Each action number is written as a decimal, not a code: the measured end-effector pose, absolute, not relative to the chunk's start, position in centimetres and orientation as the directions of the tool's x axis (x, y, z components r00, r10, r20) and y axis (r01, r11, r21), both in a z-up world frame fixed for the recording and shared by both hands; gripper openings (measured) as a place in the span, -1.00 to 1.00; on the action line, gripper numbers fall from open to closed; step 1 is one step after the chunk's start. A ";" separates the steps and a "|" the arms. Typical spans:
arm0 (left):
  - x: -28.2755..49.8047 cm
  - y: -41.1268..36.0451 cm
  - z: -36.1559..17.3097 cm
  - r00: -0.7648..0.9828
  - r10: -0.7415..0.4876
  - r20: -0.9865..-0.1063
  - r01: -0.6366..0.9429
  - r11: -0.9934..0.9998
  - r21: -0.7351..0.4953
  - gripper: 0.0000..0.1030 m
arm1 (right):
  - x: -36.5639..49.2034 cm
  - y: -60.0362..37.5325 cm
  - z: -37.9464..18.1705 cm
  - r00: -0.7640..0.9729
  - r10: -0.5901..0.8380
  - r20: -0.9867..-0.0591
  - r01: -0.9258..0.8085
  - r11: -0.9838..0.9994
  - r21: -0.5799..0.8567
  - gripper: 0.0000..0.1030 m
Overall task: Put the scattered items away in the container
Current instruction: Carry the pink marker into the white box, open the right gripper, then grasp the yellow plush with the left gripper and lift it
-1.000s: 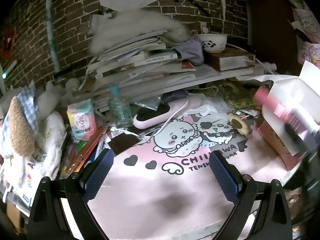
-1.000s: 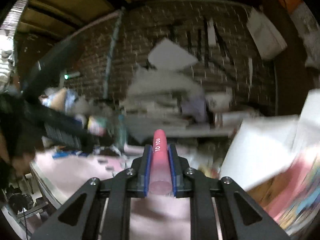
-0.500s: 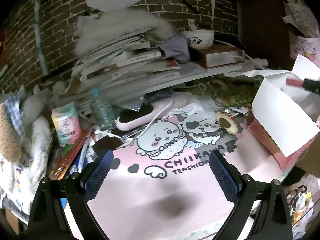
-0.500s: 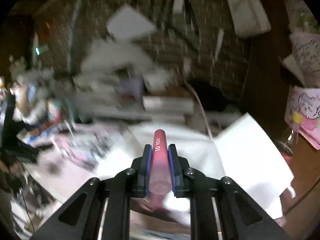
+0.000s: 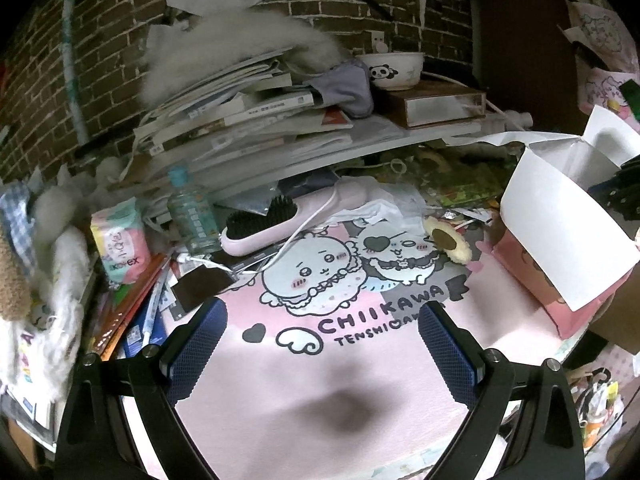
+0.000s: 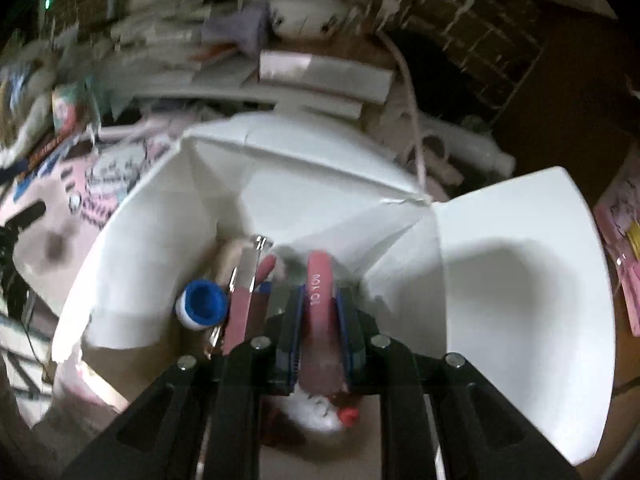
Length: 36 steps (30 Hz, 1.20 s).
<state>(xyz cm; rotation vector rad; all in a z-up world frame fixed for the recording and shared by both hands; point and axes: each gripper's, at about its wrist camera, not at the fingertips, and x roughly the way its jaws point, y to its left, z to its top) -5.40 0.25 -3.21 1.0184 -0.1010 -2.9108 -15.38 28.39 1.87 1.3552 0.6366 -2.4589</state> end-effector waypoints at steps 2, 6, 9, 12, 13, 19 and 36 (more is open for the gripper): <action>-5.4 0.3 -3.3 -0.777 -0.076 -0.624 0.029 -0.996 0.086 0.86 | -15.8 28.1 1.2 -0.488 0.006 -0.873 0.445 -0.858 -0.254 -0.73; -5.7 0.1 -3.5 -0.771 -0.073 -0.633 0.028 -0.996 0.081 0.86 | -15.9 28.0 1.0 -0.482 0.001 -0.876 0.450 -0.858 -0.249 -0.73; -6.2 0.1 -3.7 -0.766 -0.040 -0.642 0.012 -0.999 0.047 0.86 | -15.5 27.9 1.3 -0.513 -0.006 -0.859 0.449 -0.854 -0.262 -0.66; -7.0 0.7 -4.1 -0.765 0.010 -0.644 -0.020 -1.000 0.009 0.86 | -15.3 28.0 2.0 -0.535 -0.054 -0.843 0.449 -0.864 -0.229 -0.46; -7.4 1.0 -4.2 -0.764 0.022 -0.644 -0.029 -1.000 0.001 0.86 | -15.0 27.9 2.4 -0.556 -0.069 -0.829 0.443 -0.868 -0.225 -0.27; -10.7 3.9 -5.3 -0.747 0.078 -0.660 -0.086 -0.996 -0.020 0.86 | -10.8 26.5 5.6 -0.746 -0.170 -0.644 0.432 -0.860 -0.272 0.44; -18.2 9.8 -7.0 -0.676 0.144 -0.723 -0.136 -0.988 -0.069 0.84 | -5.3 26.0 7.2 -0.701 -0.556 -0.447 0.589 -0.804 0.076 0.95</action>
